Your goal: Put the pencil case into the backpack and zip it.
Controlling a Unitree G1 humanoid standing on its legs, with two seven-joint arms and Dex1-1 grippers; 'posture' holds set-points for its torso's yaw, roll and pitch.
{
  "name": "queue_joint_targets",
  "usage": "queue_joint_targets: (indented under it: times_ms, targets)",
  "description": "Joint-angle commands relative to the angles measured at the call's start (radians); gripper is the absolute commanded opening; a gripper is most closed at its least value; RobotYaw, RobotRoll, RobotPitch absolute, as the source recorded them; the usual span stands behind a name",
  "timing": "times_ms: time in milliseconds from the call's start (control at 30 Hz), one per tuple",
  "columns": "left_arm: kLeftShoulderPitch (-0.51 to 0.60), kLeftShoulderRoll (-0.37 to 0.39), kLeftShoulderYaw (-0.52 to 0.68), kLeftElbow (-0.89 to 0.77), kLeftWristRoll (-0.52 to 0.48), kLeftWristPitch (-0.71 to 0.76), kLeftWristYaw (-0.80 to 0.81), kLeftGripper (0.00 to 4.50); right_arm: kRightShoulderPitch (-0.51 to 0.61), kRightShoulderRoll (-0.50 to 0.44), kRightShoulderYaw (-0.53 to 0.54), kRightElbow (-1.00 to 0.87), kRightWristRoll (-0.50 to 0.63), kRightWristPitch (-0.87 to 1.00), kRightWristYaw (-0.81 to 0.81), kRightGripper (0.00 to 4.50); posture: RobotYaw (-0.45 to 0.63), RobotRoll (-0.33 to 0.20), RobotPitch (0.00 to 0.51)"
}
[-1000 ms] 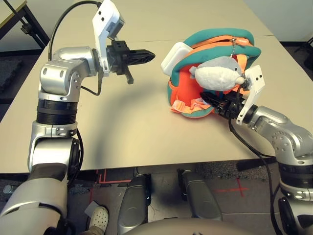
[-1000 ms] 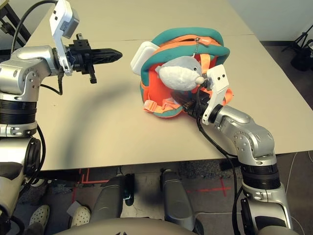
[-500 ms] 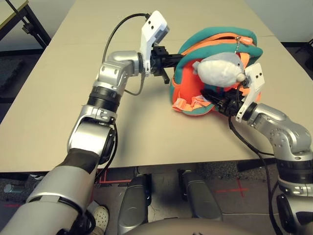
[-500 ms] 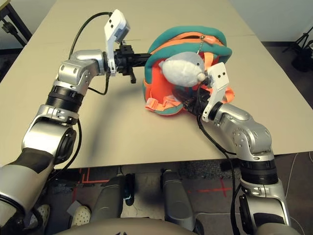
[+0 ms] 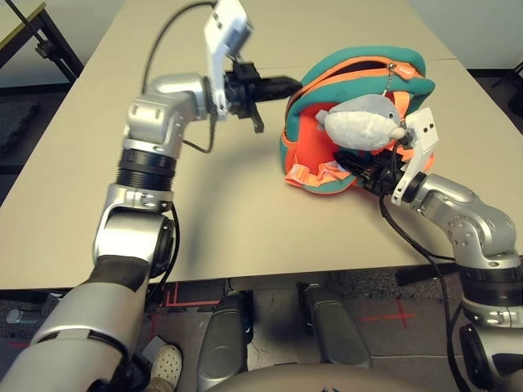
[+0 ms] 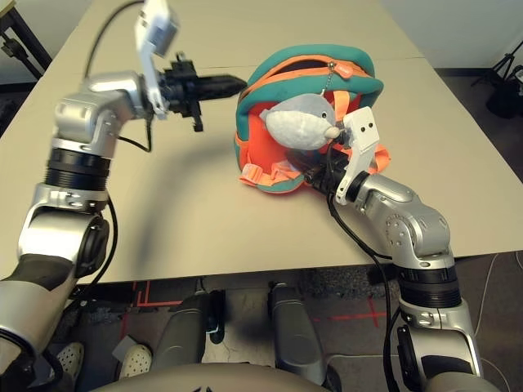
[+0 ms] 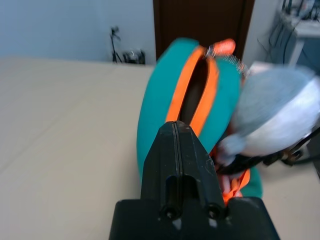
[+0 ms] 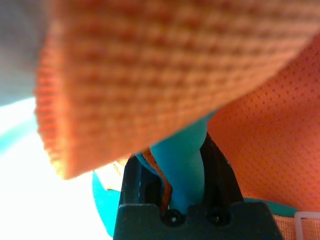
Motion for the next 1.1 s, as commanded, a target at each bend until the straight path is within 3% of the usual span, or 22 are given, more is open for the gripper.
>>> queue_joint_targets:
  times_ms: [33, 200, 367, 600, 900, 1100]
  targets:
    - [0.038, 0.026, 0.011, -0.115, -0.05, 0.082, 0.032, 0.0, 0.008, -0.003, 0.027, 0.032, -0.019, 0.015, 0.012, 0.58, -0.16, 0.0, 0.138]
    - [0.046, 0.052, 0.004, -0.195, -0.09, 0.142, 0.056, 0.0, -0.001, -0.005, 0.031, 0.049, -0.029, 0.01, 0.026, 0.58, -0.15, 0.0, 0.138]
    - [0.046, 0.061, -0.021, -0.236, -0.123, 0.153, 0.032, 1.69, -0.006, 0.0, 0.034, 0.058, -0.038, 0.005, 0.032, 0.58, -0.16, 0.0, 0.138]
    - [0.032, 0.068, -0.071, -0.252, -0.146, 0.152, -0.014, 4.46, -0.001, 0.004, 0.033, 0.062, -0.045, 0.0, 0.031, 0.58, -0.17, 0.0, 0.138]
    - [-0.02, 0.043, -0.202, -0.104, -0.038, 0.002, -0.089, 4.5, -0.006, 0.013, 0.038, 0.075, -0.062, -0.011, 0.037, 0.58, -0.17, 0.0, 0.136]
    - [-0.078, -0.048, -0.249, 0.065, 0.017, -0.118, -0.124, 4.5, -0.01, 0.016, 0.042, 0.079, -0.064, -0.017, 0.035, 0.58, -0.19, 0.0, 0.135]
